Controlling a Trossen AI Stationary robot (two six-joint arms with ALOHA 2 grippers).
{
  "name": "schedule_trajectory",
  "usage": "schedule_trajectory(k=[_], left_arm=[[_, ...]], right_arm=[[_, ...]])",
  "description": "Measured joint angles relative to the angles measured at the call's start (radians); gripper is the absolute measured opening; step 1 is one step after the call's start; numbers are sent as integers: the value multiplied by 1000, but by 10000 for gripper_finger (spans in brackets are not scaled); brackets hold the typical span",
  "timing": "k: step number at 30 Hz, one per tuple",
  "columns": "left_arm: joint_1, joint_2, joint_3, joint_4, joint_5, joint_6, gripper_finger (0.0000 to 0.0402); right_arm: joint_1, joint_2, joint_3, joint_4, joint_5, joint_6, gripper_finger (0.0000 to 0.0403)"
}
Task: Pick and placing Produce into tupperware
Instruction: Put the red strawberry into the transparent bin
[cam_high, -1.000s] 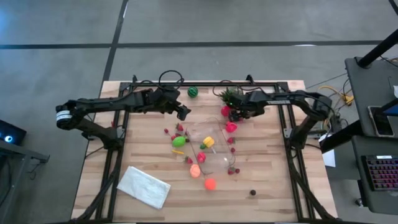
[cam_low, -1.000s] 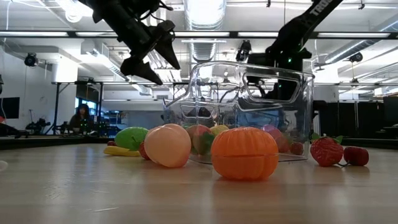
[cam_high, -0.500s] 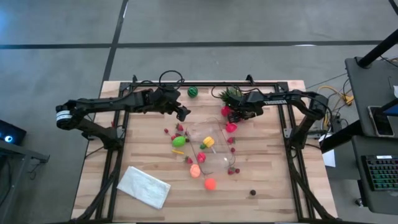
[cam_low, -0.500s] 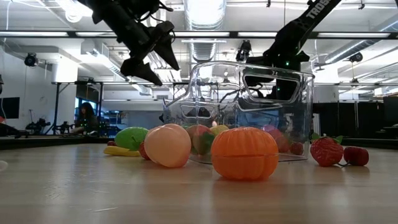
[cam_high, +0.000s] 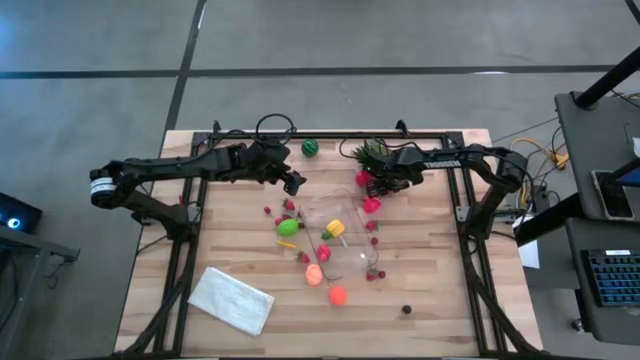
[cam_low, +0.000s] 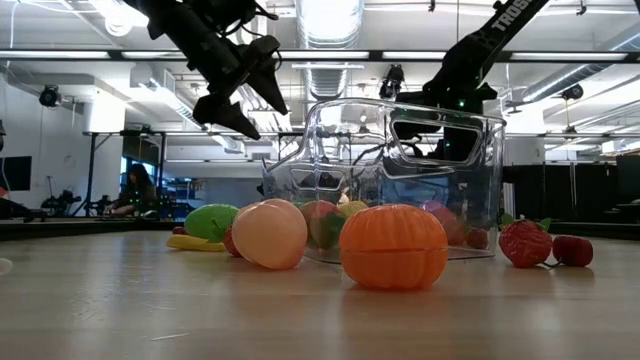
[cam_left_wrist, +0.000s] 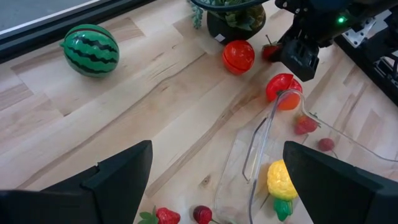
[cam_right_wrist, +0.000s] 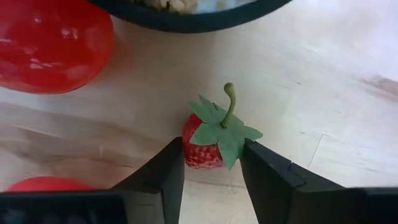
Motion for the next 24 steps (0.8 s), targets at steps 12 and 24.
schedule_trajectory(k=[12, 24], left_arm=[[0, 0, 0, 1, 0, 1, 347], [0, 0, 0, 2, 0, 0, 347]], right_arm=[[26, -65, -1, -2, 2, 4, 136], [207, -444, -1, 80, -263, -64, 136]])
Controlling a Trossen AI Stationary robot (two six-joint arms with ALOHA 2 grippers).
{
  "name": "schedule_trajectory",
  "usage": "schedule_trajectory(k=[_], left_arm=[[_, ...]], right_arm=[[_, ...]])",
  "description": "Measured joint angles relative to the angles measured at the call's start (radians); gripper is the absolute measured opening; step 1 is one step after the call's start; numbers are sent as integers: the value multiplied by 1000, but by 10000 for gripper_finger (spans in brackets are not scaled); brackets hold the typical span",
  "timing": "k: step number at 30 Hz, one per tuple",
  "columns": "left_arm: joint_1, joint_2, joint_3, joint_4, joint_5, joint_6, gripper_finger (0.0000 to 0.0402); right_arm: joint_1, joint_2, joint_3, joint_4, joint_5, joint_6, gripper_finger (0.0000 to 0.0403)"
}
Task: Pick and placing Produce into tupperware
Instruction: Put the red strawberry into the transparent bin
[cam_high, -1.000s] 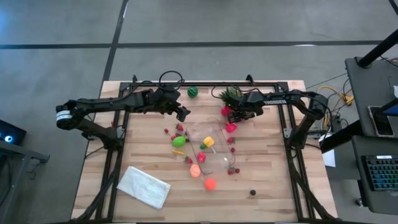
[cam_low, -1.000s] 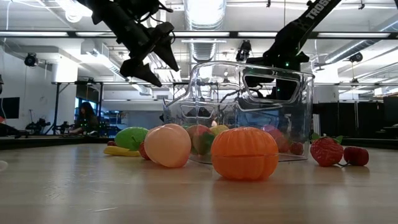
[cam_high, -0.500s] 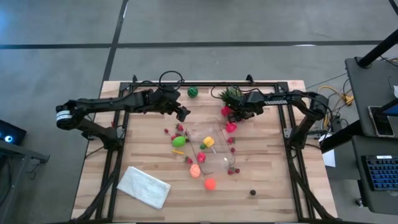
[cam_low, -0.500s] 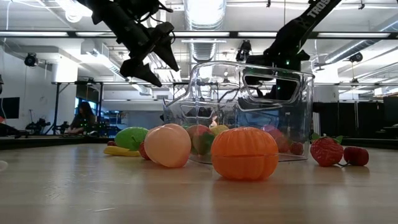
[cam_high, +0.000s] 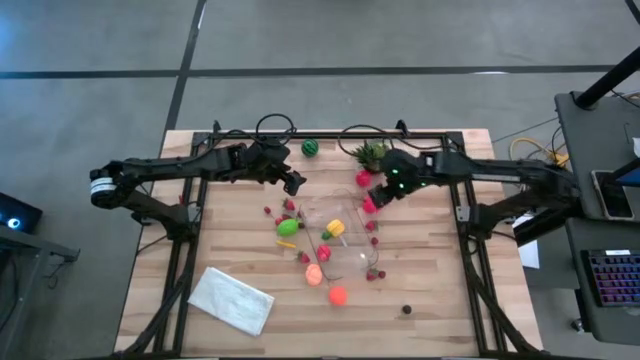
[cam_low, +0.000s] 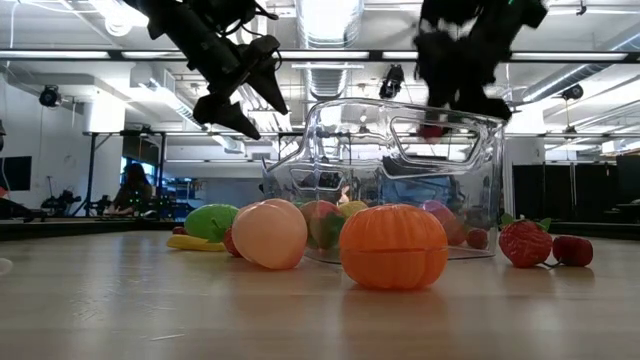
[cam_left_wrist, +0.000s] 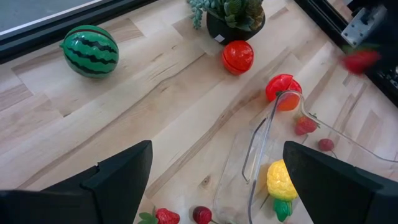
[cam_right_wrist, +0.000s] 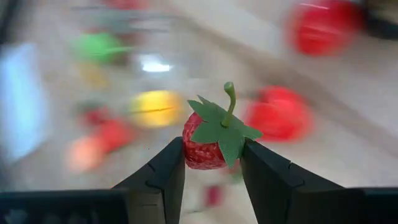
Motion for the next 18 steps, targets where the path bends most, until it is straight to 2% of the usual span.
schedule_trajectory(k=[5, 12, 18], left_arm=[[0, 0, 0, 0, -5, -7, 347], [0, 0, 0, -1, -5, -4, 347], [2, 7, -2, -32, -7, -7, 347]], right_arm=[[49, -34, 0, 158, -104, -11, 136], [75, 101, 25, 287, -106, -22, 141], [79, 252, 157, 248, -100, -122, 194]])
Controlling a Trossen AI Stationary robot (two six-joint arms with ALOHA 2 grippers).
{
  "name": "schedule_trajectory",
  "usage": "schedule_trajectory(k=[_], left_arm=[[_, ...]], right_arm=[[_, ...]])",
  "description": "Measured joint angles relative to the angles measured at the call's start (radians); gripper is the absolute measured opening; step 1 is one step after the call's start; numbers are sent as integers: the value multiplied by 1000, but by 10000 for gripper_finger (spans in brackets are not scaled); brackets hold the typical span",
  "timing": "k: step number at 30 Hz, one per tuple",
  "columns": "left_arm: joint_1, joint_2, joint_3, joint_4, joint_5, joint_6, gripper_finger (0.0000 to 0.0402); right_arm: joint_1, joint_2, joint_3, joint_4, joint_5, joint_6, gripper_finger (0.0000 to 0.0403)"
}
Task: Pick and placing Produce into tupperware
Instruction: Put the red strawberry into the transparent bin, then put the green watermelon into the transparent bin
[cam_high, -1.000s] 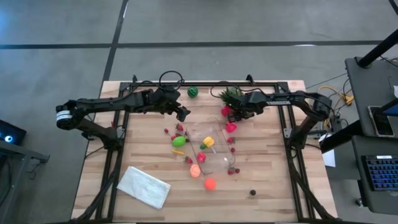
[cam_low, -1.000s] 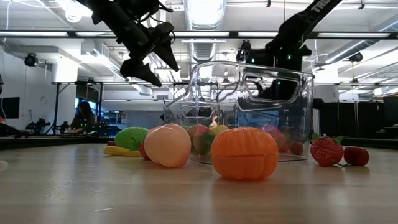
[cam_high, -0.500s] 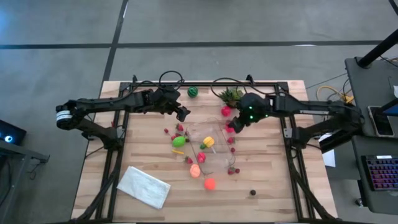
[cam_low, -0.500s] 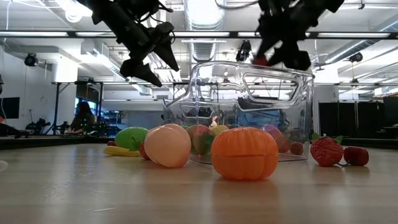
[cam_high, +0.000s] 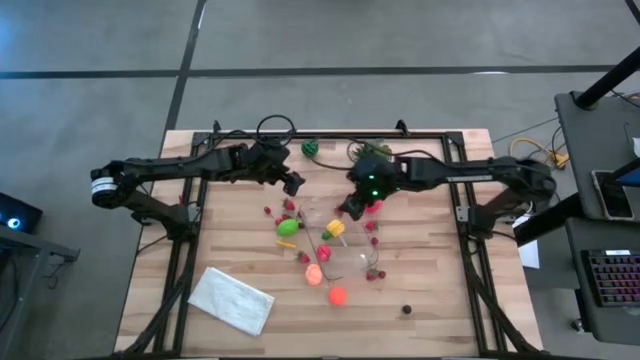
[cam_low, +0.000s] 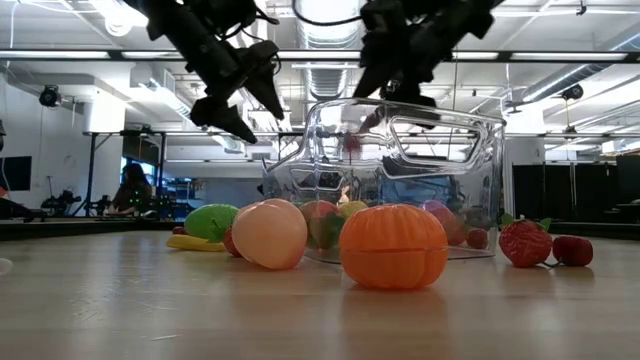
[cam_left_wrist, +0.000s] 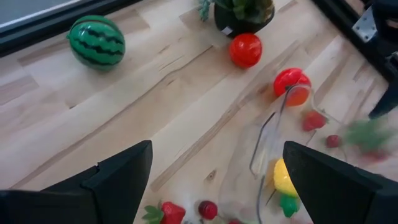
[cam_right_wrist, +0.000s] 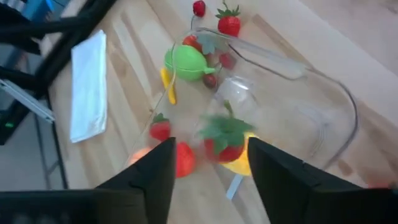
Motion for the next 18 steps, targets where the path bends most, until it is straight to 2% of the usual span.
schedule_trajectory(k=[6, 12, 15, 18], left_arm=[[0, 0, -1, -74, -1, 0, 347], [-2, 0, -1, -60, 10, -22, 347], [5, 3, -1, -25, 96, -5, 347], [26, 30, 6, -20, 156, 139, 347]], right_arm=[[0, 87, 162, -166, 105, -83, 256], [1, 70, 270, -258, 264, -142, 292], [0, 28, 299, -262, 304, -150, 302], [-5, -16, 318, -266, 319, -149, 308]])
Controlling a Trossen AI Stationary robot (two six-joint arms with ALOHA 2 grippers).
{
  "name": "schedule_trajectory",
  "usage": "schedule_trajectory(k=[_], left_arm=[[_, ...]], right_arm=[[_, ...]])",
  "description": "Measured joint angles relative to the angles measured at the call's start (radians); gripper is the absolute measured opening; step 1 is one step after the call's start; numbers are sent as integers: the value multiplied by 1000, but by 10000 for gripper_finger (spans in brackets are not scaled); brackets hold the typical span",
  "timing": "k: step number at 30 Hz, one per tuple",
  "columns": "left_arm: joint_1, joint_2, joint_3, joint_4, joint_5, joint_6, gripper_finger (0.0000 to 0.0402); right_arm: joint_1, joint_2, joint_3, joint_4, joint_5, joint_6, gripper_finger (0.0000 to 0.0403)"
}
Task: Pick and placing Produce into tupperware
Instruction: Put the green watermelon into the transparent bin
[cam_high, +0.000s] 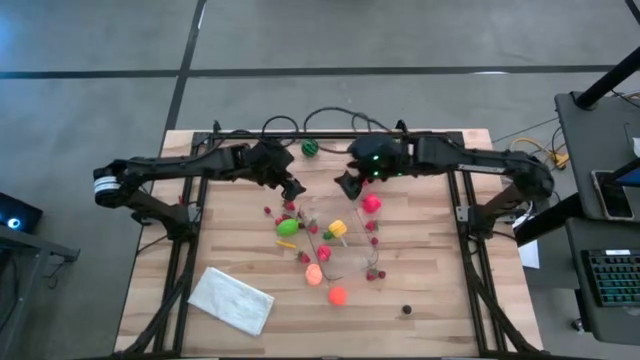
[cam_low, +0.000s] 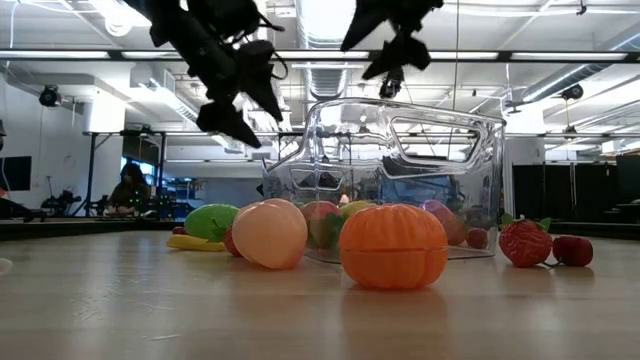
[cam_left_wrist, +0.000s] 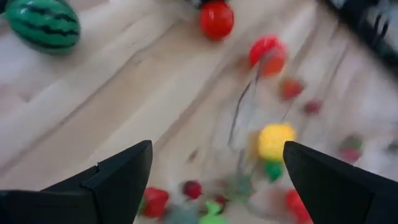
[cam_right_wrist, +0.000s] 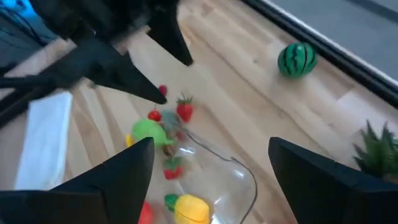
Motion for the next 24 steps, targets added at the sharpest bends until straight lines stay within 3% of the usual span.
schedule_trajectory(k=[4, 8, 12, 15, 24], left_arm=[[83, 57, 41, -4, -5, 113, 347], [258, 150, 111, -11, -10, -77, 347], [399, 250, 172, 21, 104, -141, 347], [420, 320, 190, 61, 165, -141, 347], [409, 461, 265, 167, 166, -193, 347]], right_arm=[[-5, -50, 7, -48, 52, 32, 311], [-6, -100, 6, -132, 170, 90, 309], [-6, -133, 4, -240, 261, 179, 311], [-6, -147, 4, -300, 307, 230, 314], [-6, -145, 3, -332, 337, 283, 314]])
